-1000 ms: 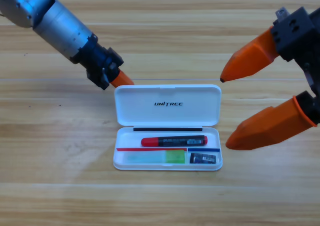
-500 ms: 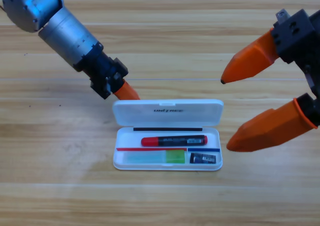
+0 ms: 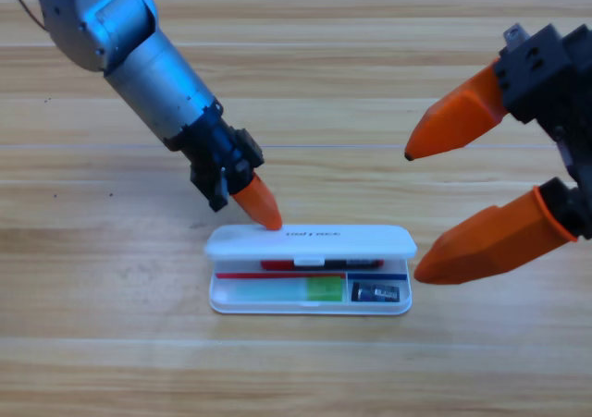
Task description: Clean up eraser and pencils
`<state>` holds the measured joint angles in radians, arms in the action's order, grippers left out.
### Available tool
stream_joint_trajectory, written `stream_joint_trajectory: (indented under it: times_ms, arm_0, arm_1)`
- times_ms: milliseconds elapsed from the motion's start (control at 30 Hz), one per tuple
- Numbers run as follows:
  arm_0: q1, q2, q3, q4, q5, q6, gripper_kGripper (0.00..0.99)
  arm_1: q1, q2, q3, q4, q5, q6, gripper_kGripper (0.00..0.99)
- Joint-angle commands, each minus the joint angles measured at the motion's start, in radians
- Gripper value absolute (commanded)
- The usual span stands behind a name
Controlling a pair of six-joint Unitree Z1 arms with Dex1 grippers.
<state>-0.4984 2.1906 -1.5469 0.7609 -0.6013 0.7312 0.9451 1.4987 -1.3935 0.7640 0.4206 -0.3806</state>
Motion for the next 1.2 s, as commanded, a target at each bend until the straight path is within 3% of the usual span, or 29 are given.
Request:
stream_joint_trajectory:
  times_ms: [33, 700, 1033, 1200]
  arm_0:
    - [-0.069, -0.014, 0.056, -0.026, 0.048, -0.015, 0.000]
    - [-0.163, -0.058, 0.211, -0.135, 0.195, -0.042, 0.000]
    - [-0.190, -0.074, 0.341, -0.252, 0.268, -0.046, 0.000]
    - [-0.196, -0.170, 0.301, -0.192, 0.325, -0.059, 0.000]
  arm_1:
    - [0.018, 0.063, 0.024, -0.020, -0.006, -0.008, 0.990]
    - [0.018, 0.084, 0.019, -0.020, -0.006, -0.004, 0.990]
    - [0.018, 0.089, 0.014, -0.020, -0.006, -0.004, 0.990]
    - [0.018, 0.089, 0.014, -0.020, -0.006, -0.004, 0.990]
